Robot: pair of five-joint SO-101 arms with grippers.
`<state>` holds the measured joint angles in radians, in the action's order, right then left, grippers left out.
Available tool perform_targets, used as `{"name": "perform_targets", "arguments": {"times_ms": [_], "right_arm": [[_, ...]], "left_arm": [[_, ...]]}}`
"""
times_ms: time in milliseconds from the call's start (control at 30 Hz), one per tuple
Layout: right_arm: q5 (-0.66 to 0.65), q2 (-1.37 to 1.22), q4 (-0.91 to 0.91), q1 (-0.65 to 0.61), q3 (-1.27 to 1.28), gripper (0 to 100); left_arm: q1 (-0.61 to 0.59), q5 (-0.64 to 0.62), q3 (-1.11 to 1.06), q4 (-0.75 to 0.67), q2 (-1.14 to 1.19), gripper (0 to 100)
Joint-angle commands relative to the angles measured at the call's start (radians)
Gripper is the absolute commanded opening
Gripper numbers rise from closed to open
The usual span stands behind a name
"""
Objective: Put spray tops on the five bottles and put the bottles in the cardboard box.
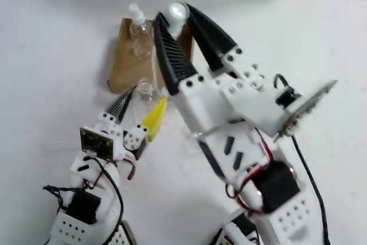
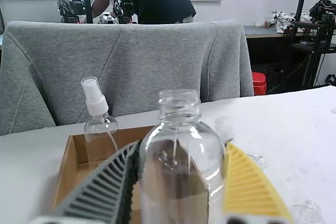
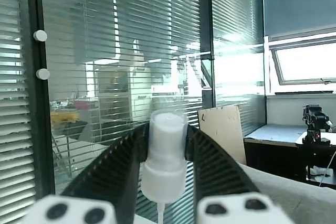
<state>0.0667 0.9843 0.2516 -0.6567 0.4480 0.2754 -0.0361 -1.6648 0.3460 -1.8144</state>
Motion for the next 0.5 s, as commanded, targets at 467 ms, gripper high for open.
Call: {"name": "perform_targets", "arguments": {"times_ms": [467], "right_arm": [[0.009,-0.209,-0.203,0.018,0.029,1.6]], "left_arm": [[0.008,-0.011,-0.026,-0.035,-0.016,2]]}}
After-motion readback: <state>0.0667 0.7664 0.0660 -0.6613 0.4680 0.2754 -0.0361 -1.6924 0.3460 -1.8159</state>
